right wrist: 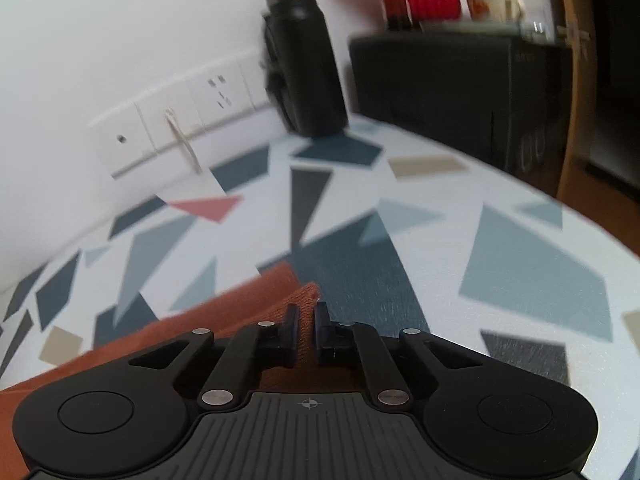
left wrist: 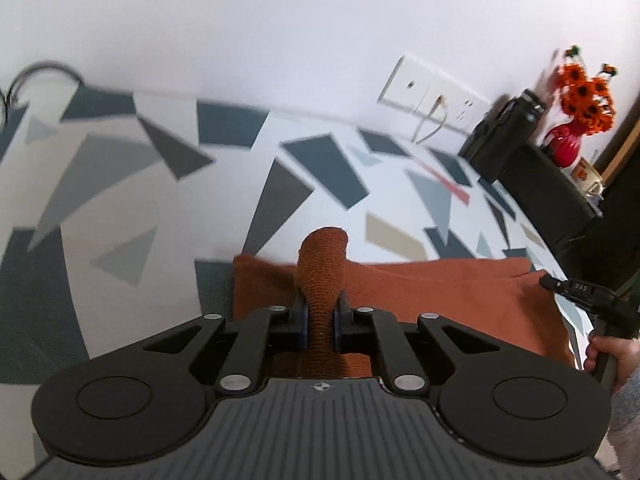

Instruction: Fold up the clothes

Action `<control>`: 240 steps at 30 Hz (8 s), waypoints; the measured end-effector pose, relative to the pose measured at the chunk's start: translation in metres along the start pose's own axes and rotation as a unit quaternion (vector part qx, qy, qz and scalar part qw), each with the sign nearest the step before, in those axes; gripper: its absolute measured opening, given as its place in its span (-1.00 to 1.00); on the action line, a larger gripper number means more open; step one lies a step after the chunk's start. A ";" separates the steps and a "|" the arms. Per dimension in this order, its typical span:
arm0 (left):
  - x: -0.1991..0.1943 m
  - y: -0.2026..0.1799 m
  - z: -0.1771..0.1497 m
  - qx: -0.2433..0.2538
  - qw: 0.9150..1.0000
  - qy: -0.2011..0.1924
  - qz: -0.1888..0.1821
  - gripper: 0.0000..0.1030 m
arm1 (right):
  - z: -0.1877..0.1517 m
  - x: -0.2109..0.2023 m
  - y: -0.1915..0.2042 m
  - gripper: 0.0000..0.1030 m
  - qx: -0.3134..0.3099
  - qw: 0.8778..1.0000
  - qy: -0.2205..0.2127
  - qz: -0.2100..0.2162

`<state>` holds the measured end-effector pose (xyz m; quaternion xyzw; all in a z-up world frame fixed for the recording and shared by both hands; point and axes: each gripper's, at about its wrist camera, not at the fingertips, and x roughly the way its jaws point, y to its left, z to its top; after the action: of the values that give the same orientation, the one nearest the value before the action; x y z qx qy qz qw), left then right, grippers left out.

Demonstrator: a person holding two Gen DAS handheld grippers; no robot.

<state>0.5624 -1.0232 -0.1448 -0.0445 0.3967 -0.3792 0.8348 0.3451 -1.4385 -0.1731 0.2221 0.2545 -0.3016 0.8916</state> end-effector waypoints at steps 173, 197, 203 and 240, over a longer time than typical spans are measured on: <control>-0.070 0.082 -0.126 -0.409 0.909 -0.080 0.009 0.02 | -0.091 -0.073 0.158 0.98 -0.214 0.971 0.071 0.084; -0.042 0.088 -0.093 -0.275 0.957 -0.028 -0.088 0.99 | -0.112 -0.096 0.217 0.98 -0.335 0.932 0.051 0.127; -0.018 0.096 -0.082 -0.278 0.957 -0.012 -0.086 -0.59 | -0.111 -0.071 0.177 0.98 -0.158 0.975 0.111 0.106; -0.173 0.125 -0.119 -0.278 0.948 -0.133 0.078 -0.71 | -0.091 0.008 0.304 0.96 -0.256 0.949 0.125 0.135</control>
<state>0.4859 -0.7920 -0.1641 -0.2939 0.3740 -0.1784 0.8613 0.5193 -1.1731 -0.1748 0.0541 0.4001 -0.0725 0.9120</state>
